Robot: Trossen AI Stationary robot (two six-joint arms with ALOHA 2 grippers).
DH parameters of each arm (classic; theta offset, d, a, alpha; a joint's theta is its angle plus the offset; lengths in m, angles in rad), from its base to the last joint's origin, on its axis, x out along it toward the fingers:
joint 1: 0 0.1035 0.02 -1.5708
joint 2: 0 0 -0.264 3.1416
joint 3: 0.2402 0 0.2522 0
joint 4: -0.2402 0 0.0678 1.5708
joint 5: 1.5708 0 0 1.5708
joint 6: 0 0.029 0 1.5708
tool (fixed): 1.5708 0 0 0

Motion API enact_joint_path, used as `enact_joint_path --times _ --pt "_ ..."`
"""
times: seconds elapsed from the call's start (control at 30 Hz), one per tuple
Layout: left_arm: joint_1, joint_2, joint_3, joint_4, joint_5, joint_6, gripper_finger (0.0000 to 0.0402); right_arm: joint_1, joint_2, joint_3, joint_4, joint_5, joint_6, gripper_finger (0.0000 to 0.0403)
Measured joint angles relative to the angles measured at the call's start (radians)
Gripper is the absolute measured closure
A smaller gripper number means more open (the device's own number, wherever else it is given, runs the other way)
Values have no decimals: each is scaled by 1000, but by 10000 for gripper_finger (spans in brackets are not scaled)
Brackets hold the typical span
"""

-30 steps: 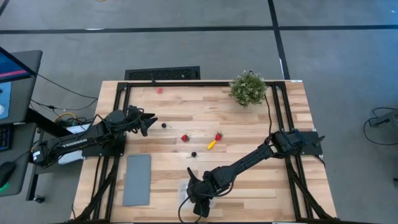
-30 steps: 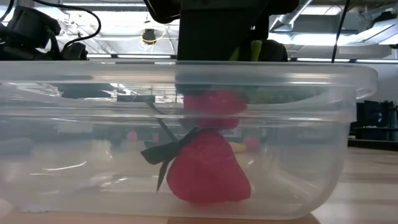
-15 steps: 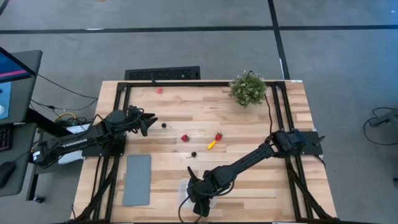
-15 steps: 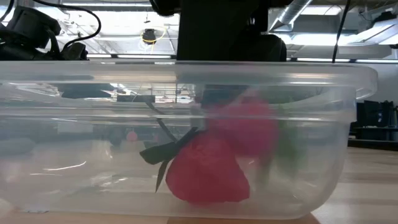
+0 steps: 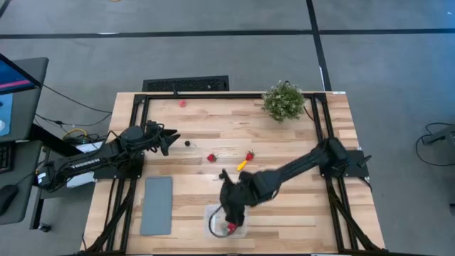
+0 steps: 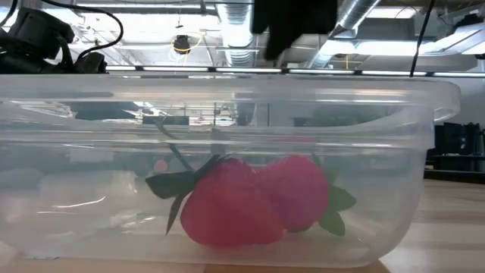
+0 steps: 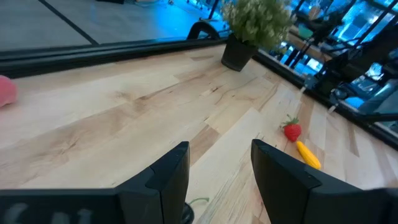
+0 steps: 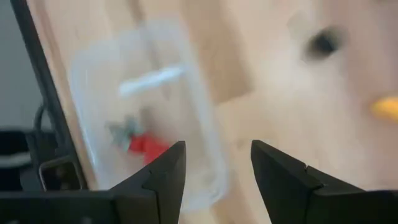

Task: Pick and placing Produce into tupperware
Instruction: Put the red strawberry into the transparent bin

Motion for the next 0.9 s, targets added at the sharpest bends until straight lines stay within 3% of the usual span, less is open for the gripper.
enact_joint_path --times 0.23,0.6,0.73,0.9 --pt "0 28 0 0 -1 -6 239 -98 -142 0 -191 101 -106 200" --pt "0 42 0 0 -1 -12 239 -342 -238 0 -399 102 -380 195" --pt "0 42 0 0 -1 -15 239 -444 -231 -12 -439 76 -477 195" --pt "0 42 0 0 -2 -27 239 -544 -227 -124 -349 -42 -597 197"
